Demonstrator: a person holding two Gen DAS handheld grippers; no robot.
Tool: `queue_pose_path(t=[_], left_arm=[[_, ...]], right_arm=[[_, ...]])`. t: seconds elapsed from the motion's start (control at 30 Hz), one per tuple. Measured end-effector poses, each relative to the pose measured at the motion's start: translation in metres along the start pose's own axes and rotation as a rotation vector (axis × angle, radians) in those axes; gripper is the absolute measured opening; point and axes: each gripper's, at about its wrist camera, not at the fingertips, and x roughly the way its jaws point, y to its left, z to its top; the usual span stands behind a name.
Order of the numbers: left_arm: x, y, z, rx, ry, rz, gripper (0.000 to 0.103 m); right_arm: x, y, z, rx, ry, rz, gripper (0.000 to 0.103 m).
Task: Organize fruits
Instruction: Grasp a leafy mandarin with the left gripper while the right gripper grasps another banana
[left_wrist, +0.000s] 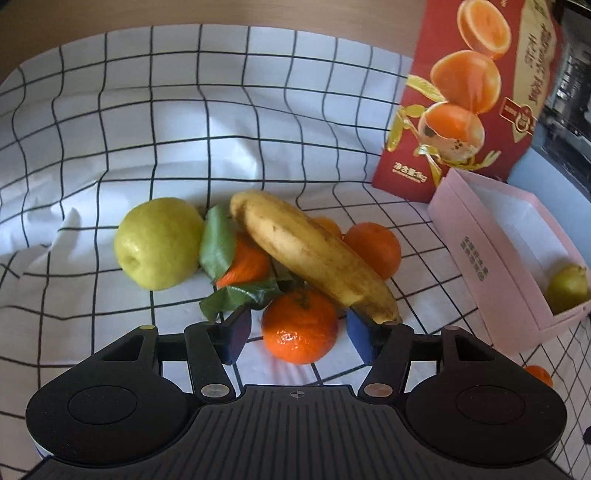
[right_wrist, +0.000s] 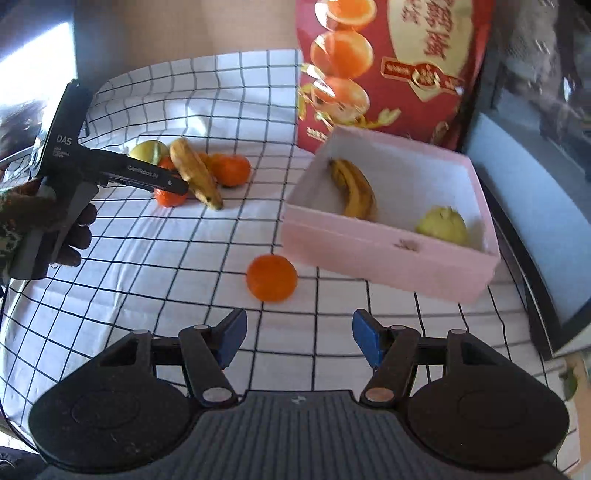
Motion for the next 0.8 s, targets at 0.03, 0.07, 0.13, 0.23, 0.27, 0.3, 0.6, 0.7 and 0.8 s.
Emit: queue_pose_path(t=[0.03,0.07,0.13,0.23,0.27,0.3,0.6,0.7,0.8], left_arm=[[0.000,0.001,-0.001,-0.006,0.000,0.000,0.063],[0.000,0.000,-0.001,-0.010,0.000,0.001,0.058],[-0.002,0.000,-0.004,-0.013,0.006,-0.002,0.052],[-0.009,0.001,-0.010,-0.043,0.003,-0.006,0.051],[-0.015,0.002,-0.012,-0.053,0.001,-0.006,0.051],[-0.020,0.002,-0.016,-0.062,0.001,-0.007,0.051],[-0.090,0.003,-0.076,-0.189,-0.004,-0.004,0.051],[-0.107,0.002,-0.092,-0.224,0.011,0.038,0.051],[-0.119,0.000,-0.106,-0.237,0.029,0.085,0.051]], right_arm=[[0.002,-0.001,-0.001,-0.002,0.006,-0.001,0.064],[0.004,0.000,0.000,-0.007,0.011,-0.002,0.064],[0.007,0.004,0.002,-0.027,0.015,0.005,0.064],[0.011,0.015,0.007,-0.065,0.012,0.020,0.064],[0.013,0.018,0.008,-0.076,0.013,0.024,0.064],[0.016,0.022,0.009,-0.089,0.017,0.029,0.064],[0.036,0.061,0.027,-0.197,0.006,0.059,0.064],[0.048,0.084,0.044,-0.293,-0.040,0.045,0.064],[0.064,0.111,0.070,-0.405,-0.105,0.023,0.064]])
